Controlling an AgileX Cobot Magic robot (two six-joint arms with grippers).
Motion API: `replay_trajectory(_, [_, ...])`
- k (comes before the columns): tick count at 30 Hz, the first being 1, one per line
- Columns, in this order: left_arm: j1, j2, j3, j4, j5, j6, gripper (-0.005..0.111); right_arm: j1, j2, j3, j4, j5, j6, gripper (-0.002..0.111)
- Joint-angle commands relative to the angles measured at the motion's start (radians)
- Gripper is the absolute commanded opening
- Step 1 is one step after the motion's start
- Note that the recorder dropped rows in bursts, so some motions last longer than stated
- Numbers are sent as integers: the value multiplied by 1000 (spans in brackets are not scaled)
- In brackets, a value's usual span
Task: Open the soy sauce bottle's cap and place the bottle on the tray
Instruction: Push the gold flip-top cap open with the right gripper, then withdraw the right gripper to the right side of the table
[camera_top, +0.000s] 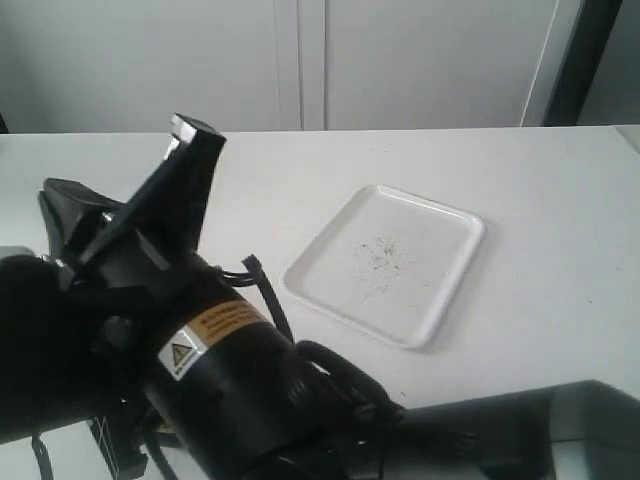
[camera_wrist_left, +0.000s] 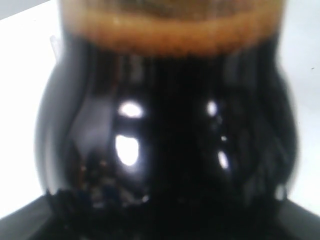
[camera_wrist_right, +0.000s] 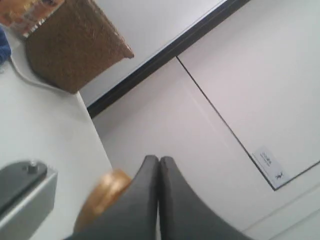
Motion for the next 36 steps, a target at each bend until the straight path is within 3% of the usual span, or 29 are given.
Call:
replay_trajectory(1, [-1,-2,0,13,5,7,0,10,-3,-61,6,63,21,0])
replay_trajectory(10, [-1,-2,0,13,5,7,0,7,-21,-65,22,45,134,0])
replay_trajectory(17, [-1,-2,0,13,5,7,0,-74,-58,-63,1,74,330,0])
replay_trajectory(26, [-1,-2,0,13,5,7,0,-248,-146,-63,-251,415,609,0])
replay_trajectory(36, [-1,-2,0,13,5,7,0,-441,-276,-63,-307,770,636,0])
